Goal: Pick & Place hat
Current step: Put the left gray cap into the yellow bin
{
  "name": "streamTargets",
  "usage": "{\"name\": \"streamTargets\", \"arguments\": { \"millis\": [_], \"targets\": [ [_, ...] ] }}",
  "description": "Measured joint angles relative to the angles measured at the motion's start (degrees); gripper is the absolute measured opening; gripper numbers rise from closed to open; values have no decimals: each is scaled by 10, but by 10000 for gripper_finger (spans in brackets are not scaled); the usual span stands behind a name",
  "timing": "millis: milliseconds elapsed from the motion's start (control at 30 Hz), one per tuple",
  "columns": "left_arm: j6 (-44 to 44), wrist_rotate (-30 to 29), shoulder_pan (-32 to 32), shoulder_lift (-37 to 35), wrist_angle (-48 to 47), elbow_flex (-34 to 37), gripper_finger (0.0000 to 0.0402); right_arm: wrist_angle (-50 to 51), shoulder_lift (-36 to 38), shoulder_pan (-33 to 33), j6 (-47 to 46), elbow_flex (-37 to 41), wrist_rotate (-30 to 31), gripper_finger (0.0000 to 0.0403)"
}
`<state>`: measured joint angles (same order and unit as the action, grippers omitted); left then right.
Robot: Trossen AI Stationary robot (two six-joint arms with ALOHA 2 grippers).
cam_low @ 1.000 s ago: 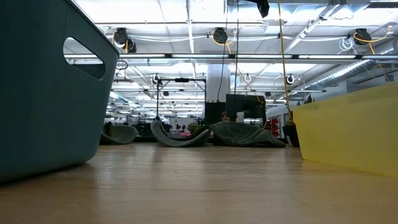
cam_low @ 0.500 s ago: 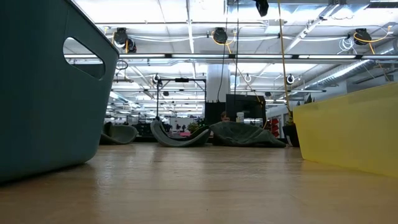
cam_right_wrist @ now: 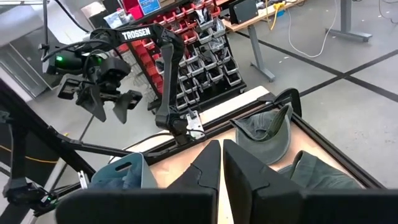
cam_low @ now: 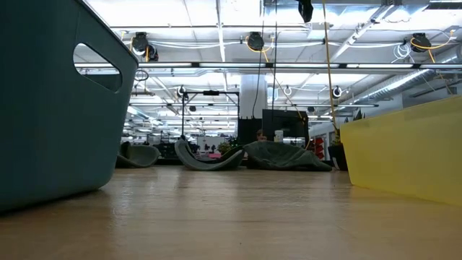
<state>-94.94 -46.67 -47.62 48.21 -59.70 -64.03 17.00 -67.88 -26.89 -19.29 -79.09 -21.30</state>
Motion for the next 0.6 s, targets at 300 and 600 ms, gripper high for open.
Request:
{"name": "streamTargets", "arguments": {
  "millis": [300,600],
  "targets": [
    [246,-184,0,-2,37,0,339,0,0,0,-18,0,0,6],
    [828,-168,115,5,339,0,396,0,0,0,-69,0,0,6]
  ]
}}
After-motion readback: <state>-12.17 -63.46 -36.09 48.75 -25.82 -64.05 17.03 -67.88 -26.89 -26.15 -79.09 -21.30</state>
